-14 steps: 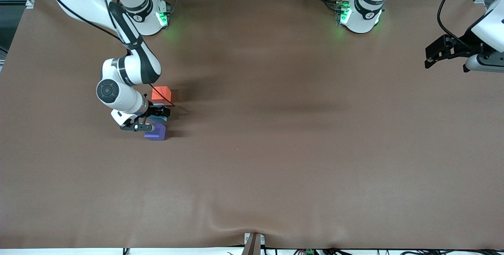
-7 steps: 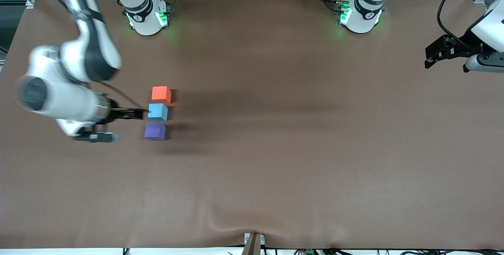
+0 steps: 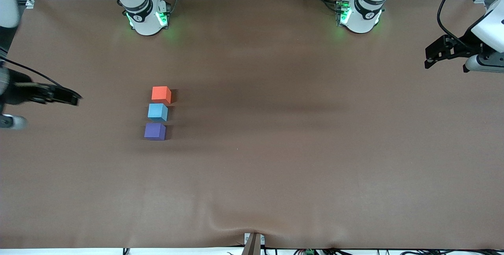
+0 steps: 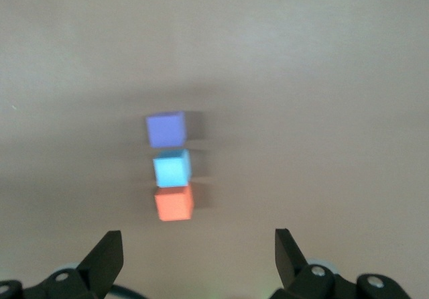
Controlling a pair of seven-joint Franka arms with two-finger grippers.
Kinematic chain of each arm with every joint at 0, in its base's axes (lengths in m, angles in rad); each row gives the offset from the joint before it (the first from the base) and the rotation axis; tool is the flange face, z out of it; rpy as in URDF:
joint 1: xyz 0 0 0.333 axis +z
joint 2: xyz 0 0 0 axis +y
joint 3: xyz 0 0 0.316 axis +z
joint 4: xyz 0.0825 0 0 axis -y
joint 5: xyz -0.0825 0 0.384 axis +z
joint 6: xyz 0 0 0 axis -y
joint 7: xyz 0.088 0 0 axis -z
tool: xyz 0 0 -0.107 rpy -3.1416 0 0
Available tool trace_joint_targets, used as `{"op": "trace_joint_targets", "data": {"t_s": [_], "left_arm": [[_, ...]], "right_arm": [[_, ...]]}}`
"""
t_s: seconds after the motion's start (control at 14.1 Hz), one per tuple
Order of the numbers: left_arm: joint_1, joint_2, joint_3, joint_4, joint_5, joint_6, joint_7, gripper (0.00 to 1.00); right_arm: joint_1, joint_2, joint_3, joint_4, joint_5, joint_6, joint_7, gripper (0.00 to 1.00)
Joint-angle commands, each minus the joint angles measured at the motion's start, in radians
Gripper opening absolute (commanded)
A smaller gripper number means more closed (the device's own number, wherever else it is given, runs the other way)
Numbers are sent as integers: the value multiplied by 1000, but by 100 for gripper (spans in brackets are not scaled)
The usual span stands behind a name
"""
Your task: Place blue block between orange and purple blocks
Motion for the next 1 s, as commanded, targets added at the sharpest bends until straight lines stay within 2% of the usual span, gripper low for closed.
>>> {"op": "trace_joint_targets", "data": {"t_s": [0.0, 0.07, 0.28, 0.71, 0.92], "left_arm": [[9, 6, -6, 21, -16, -23, -4, 100], [8, 6, -6, 21, -16, -23, -4, 100], [9, 6, -6, 21, -16, -21, -4, 100], [9, 6, -6, 21, -16, -21, -4, 100], [9, 6, -6, 21, -16, -21, -4, 100]], "right_arm": [[-23, -87, 11, 10, -18, -41, -28, 100], [-23, -135, 14, -2, -19, -71, -22, 100], [14, -216, 17, -102, -20, -39, 96, 100], [38, -405, 23, -360, -17, 72, 90, 100], [41, -408, 25, -363, -26, 80, 80, 100]]}}
